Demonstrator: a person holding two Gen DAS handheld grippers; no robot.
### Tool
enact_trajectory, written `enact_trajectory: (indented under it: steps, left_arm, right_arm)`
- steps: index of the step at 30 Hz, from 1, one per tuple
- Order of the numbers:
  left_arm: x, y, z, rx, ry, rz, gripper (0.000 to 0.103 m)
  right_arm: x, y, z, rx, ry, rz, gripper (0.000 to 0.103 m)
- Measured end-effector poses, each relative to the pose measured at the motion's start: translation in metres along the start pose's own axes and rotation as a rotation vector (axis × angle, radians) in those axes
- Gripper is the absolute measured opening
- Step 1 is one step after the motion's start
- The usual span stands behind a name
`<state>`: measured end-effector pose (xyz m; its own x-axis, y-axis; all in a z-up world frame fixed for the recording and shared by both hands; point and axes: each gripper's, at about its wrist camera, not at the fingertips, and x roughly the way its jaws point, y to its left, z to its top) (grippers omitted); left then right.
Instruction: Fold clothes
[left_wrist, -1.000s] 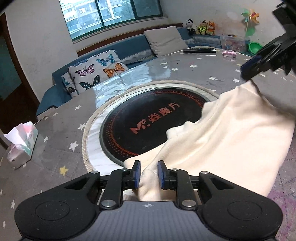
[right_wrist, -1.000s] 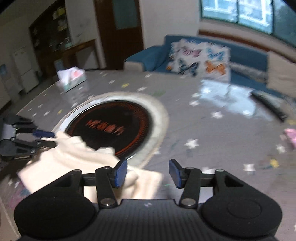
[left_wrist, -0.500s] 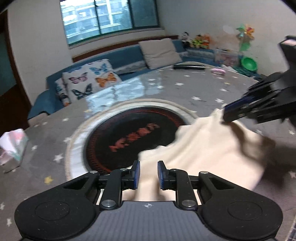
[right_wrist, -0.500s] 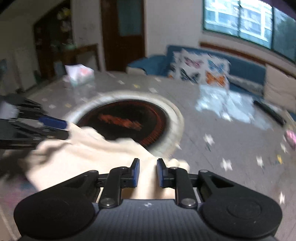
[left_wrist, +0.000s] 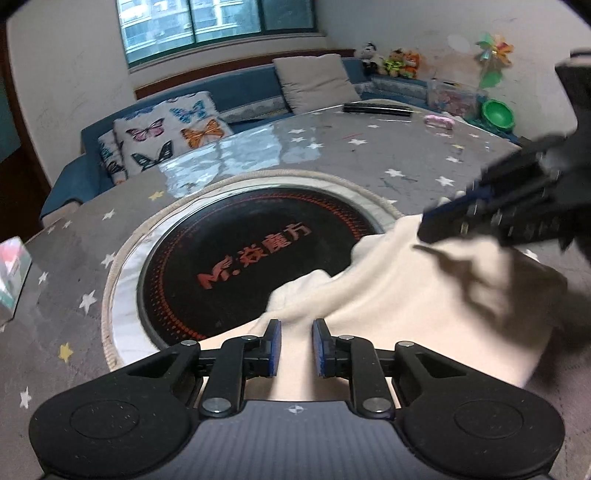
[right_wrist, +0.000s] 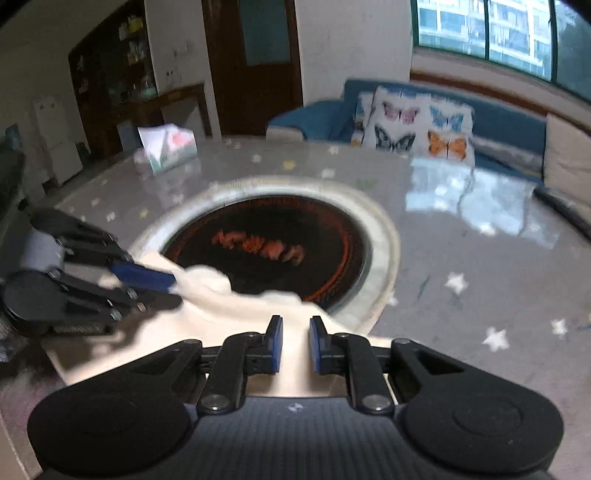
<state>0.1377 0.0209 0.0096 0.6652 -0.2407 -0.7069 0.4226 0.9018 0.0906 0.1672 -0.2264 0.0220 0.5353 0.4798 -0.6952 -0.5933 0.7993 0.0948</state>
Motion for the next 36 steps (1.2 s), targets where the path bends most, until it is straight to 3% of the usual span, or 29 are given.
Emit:
enact_trajectory:
  steps: [3, 8, 12, 18, 26, 29, 33, 36]
  left_arm:
    - [-0.008, 0.004, 0.0, -0.014, -0.009, 0.012, 0.021]
    - [-0.009, 0.005, 0.007, -0.026, -0.025, 0.007, 0.022]
    - [0.004, 0.01, 0.01, -0.062, 0.001, -0.011, 0.025]
    - [0.008, 0.013, 0.009, -0.077, 0.002, -0.011, 0.026]
    - [0.006, 0.016, 0.007, -0.122, -0.023, 0.028, 0.026]
    - [0.003, 0.012, 0.004, -0.109, -0.017, 0.026, 0.026]
    - [0.002, 0.009, 0.002, -0.095, -0.016, 0.032, 0.026]
    - [-0.001, 0.01, 0.001, -0.102, -0.025, 0.053, 0.026]
  right_arm:
    - [0.003, -0.001, 0.0, 0.009, 0.008, -0.001, 0.014]
    - [-0.005, 0.012, 0.014, -0.011, -0.049, 0.042, 0.015]
    - [0.018, 0.025, 0.015, -0.038, -0.002, 0.071, 0.015]
    - [0.031, 0.034, 0.01, -0.071, 0.011, 0.027, 0.015]
    - [0.035, 0.037, 0.015, -0.015, -0.003, 0.041, 0.016]
    - [0.038, 0.04, 0.016, -0.027, 0.009, 0.023, 0.016]
    - [0.032, 0.044, 0.023, -0.01, -0.028, 0.062, 0.016]
    - [0.048, 0.051, 0.022, -0.035, 0.0, 0.035, 0.016]
